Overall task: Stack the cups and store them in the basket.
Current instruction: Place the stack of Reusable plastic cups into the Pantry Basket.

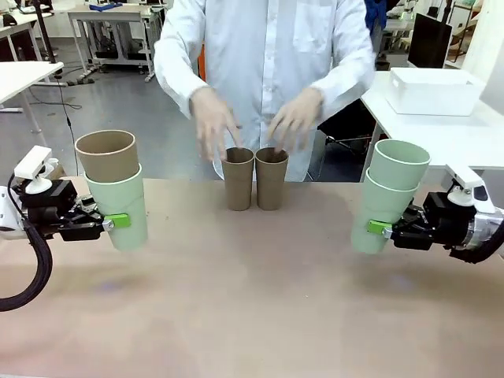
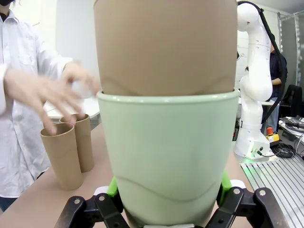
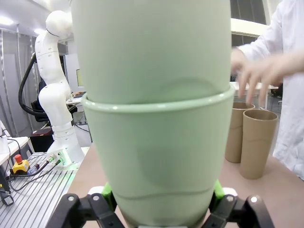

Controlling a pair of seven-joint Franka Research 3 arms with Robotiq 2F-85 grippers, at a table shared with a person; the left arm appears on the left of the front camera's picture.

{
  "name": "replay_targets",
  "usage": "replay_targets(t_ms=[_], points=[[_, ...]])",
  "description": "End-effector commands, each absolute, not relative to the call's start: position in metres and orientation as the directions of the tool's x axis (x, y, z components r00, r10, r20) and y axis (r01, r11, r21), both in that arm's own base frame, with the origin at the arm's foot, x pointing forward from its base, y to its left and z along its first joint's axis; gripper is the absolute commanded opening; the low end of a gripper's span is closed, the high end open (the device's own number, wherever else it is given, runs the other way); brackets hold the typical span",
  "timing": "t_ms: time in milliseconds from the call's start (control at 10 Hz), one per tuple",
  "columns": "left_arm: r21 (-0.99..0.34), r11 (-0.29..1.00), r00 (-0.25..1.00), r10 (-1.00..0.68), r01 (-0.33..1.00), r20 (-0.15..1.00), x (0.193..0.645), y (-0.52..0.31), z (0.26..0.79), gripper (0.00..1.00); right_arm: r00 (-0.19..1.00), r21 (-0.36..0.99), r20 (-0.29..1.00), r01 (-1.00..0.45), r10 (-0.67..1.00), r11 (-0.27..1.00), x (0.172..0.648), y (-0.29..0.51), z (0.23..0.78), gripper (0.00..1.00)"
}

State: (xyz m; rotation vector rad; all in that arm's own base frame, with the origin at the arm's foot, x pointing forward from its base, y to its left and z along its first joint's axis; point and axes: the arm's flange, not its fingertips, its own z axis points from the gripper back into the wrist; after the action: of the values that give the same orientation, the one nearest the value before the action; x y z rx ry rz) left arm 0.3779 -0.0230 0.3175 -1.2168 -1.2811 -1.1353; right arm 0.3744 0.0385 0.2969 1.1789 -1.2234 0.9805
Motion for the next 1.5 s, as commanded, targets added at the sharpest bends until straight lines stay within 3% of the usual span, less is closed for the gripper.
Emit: replay_targets(t_ms=[0,1400], points=[[-0.002,0.053,-0.002,0.069,0.999,0.998,0.3780,-0.0235,0.3218,0.85,0.107,0.115,0.993,-0.980,-0.058,0.161,0.3753,0.0385,0.3009,0.85],[-0.002,0.053,-0.002,0.069,0.999,0.998,0.3780,-0.0235,0.3218,0.85,0.107,0.115,0.993,-0.980,-0.058,0.161,0.3753,0.0385,0.3009,0.85]])
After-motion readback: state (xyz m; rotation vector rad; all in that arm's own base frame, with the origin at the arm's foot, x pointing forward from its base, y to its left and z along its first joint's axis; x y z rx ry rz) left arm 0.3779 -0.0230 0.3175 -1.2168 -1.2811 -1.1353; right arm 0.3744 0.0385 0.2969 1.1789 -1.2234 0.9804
